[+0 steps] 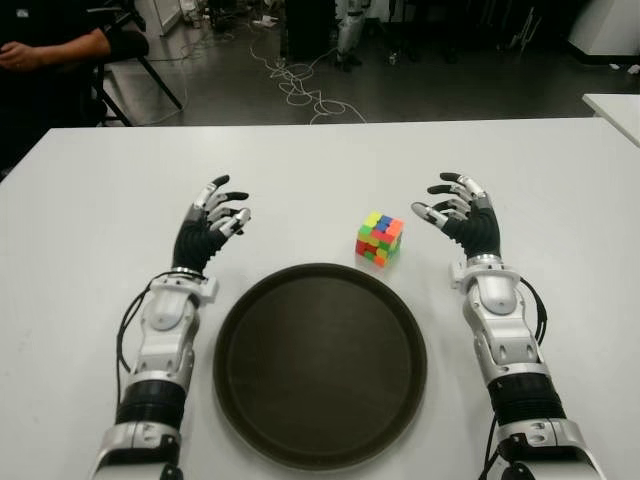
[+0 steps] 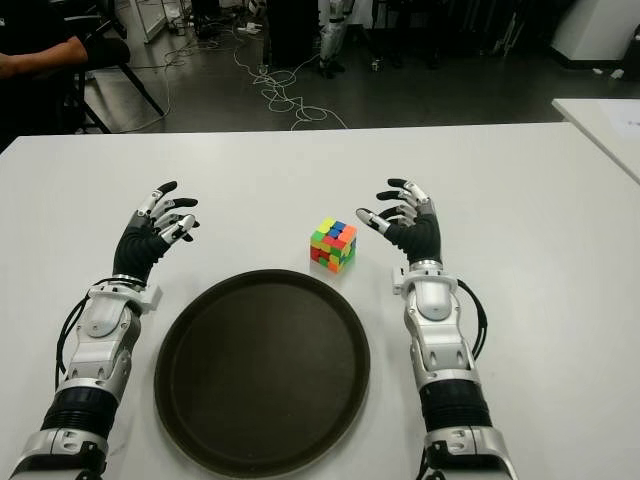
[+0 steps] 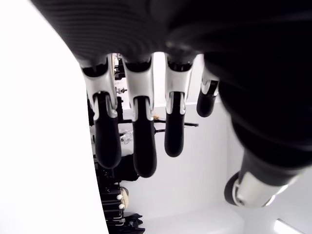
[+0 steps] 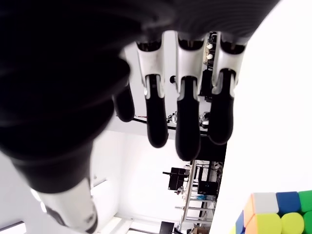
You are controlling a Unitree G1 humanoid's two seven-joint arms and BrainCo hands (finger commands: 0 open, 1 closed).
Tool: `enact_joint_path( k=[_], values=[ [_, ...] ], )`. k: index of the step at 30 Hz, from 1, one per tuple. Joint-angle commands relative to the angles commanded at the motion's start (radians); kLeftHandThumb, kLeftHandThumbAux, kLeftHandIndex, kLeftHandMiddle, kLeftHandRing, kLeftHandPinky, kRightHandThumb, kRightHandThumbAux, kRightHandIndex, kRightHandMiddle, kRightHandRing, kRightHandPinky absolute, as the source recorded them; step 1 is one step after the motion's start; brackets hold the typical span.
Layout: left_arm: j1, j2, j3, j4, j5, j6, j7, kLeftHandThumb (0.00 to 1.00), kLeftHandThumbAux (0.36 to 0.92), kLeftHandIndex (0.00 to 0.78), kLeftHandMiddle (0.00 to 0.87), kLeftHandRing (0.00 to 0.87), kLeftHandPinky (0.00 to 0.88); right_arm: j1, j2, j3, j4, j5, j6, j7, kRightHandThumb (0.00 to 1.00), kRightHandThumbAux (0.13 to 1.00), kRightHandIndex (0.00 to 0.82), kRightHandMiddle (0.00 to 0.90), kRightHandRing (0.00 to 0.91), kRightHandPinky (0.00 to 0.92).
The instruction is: Pick up the Rubik's Cube and put it in the plate
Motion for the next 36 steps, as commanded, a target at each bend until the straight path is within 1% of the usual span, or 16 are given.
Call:
enact_joint_path(
  k=[9,18,26,30,34,36],
  values=[
    [0.009,0.003,-0.009,-0.026,0.009,0.023,0.013,0.498,0.686,0.112,0.296,0.414,0.472,0.003,0.001,-0.001,-0.001,0.006,-0.004,0.004,0.056,0.806,0.286,0.435,0.5,0.512],
    [0.01,0.004,-0.009,-0.031,0.013,0.024,0.014,0.479,0.682,0.116,0.306,0.412,0.484,0.003,0.003,0.0,-0.001,0.004,-0.006,0.0,0.064,0.821,0.29,0.45,0.52,0.523],
    [0.013,0.005,-0.006,-0.034,0.006,0.022,0.008,0.474,0.688,0.118,0.309,0.411,0.496,0.004,0.003,0.005,-0.001,-0.003,-0.012,-0.003,0.057,0.813,0.284,0.461,0.531,0.535],
    [0.013,0.004,-0.005,-0.035,0.002,0.023,0.005,0.478,0.696,0.114,0.306,0.415,0.495,0.004,0.0,0.007,0.001,-0.006,-0.014,-0.001,0.038,0.806,0.284,0.429,0.492,0.505],
    [0.013,0.004,-0.005,-0.037,0.002,0.026,0.006,0.482,0.702,0.11,0.299,0.413,0.486,0.003,-0.001,0.008,0.003,-0.003,-0.017,0.004,0.031,0.803,0.279,0.434,0.504,0.524],
    [0.015,0.005,-0.006,-0.041,0.004,0.028,0.008,0.484,0.702,0.107,0.297,0.407,0.483,0.004,-0.002,0.009,0.001,0.0,-0.017,0.009,0.031,0.805,0.272,0.455,0.525,0.546]
  ],
)
